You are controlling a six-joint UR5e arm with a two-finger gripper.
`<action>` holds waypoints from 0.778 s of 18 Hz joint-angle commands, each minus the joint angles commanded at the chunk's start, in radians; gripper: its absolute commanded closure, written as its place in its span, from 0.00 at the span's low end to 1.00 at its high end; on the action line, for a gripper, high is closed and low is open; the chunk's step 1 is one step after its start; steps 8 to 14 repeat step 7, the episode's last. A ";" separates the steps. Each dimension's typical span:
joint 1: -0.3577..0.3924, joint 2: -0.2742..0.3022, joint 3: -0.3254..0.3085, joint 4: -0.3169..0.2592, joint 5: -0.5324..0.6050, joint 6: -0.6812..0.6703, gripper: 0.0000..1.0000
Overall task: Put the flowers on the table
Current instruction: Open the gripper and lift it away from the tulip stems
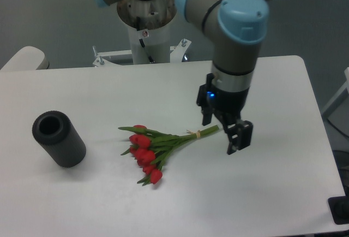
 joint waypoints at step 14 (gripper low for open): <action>0.038 -0.014 0.003 0.005 0.002 0.082 0.00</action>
